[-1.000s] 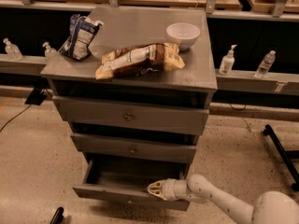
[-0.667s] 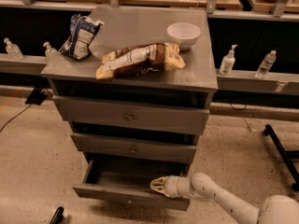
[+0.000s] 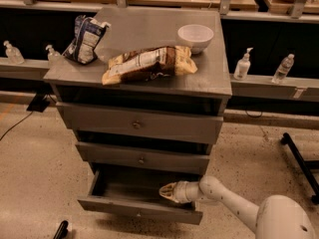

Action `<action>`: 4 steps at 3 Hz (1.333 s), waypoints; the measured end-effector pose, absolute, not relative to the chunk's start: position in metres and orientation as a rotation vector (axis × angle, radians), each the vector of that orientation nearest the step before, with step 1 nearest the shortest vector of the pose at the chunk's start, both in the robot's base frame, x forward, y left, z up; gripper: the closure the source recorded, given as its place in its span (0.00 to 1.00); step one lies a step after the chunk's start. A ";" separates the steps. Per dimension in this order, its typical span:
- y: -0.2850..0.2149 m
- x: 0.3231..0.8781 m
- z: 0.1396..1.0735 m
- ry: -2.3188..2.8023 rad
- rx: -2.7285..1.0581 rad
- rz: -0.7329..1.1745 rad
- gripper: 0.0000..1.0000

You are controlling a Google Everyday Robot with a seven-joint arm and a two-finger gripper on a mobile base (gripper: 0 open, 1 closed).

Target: Open bottom drawer

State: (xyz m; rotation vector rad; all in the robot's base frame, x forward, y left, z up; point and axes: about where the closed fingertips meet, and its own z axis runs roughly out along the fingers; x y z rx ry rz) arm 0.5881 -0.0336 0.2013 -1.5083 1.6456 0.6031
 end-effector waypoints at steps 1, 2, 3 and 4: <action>-0.021 0.591 0.191 1.657 -1.538 0.642 1.00; 0.002 0.586 0.181 1.647 -1.600 0.689 1.00; 0.002 0.574 0.174 1.677 -1.659 0.696 1.00; -0.008 0.530 0.175 1.757 -1.706 0.724 1.00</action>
Offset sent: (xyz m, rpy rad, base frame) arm -0.0046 0.0592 -0.0308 -0.0475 0.0952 0.1572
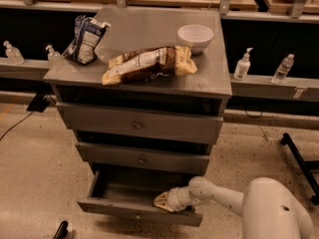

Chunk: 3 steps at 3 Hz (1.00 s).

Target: Open bottom drawer

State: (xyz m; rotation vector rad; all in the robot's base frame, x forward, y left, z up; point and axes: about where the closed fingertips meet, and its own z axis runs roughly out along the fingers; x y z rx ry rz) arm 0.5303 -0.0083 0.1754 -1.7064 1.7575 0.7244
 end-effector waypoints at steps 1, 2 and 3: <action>-0.008 0.529 0.178 1.761 -1.708 0.727 1.00; -0.008 0.529 0.178 1.761 -1.708 0.727 1.00; -0.019 0.535 0.191 1.734 -1.644 0.710 1.00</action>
Offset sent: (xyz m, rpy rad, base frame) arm -0.0512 -0.0119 0.0297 0.1067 0.0606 -0.0099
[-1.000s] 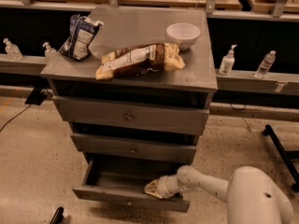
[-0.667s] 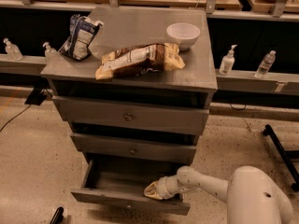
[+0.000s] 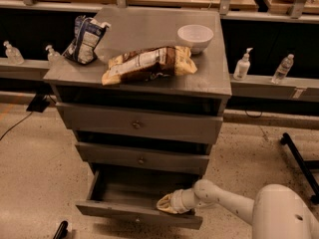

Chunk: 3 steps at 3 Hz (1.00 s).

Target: Open bottom drawer

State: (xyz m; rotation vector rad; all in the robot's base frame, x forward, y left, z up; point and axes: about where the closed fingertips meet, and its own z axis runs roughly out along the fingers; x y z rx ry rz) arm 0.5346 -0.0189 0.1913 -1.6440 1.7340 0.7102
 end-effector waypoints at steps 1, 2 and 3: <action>-0.028 0.552 0.203 1.710 -1.558 0.679 1.00; -0.035 0.569 0.208 1.705 -1.498 0.650 1.00; -0.030 0.580 0.201 1.730 -1.542 0.608 1.00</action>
Offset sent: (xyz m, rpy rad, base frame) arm 0.0586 -0.0307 0.0248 0.1008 -0.1151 -0.1674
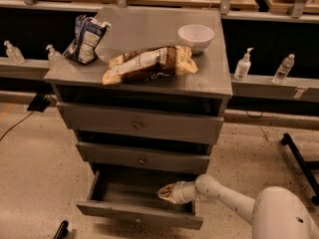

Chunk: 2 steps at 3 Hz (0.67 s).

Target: Open bottom drawer

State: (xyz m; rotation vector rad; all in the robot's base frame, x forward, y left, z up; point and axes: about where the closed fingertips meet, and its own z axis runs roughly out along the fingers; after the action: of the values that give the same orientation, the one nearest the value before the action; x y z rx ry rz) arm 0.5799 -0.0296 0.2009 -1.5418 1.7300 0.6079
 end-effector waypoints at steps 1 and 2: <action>-0.003 0.584 0.190 1.727 -1.614 0.626 1.00; 0.019 0.579 0.176 1.740 -1.708 0.629 1.00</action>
Offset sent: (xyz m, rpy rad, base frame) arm -0.0053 0.0702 -0.0417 -0.1839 0.0787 0.1679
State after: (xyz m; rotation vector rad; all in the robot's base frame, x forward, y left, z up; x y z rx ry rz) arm 0.5789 0.0188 0.1761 -1.7076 1.7402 0.6285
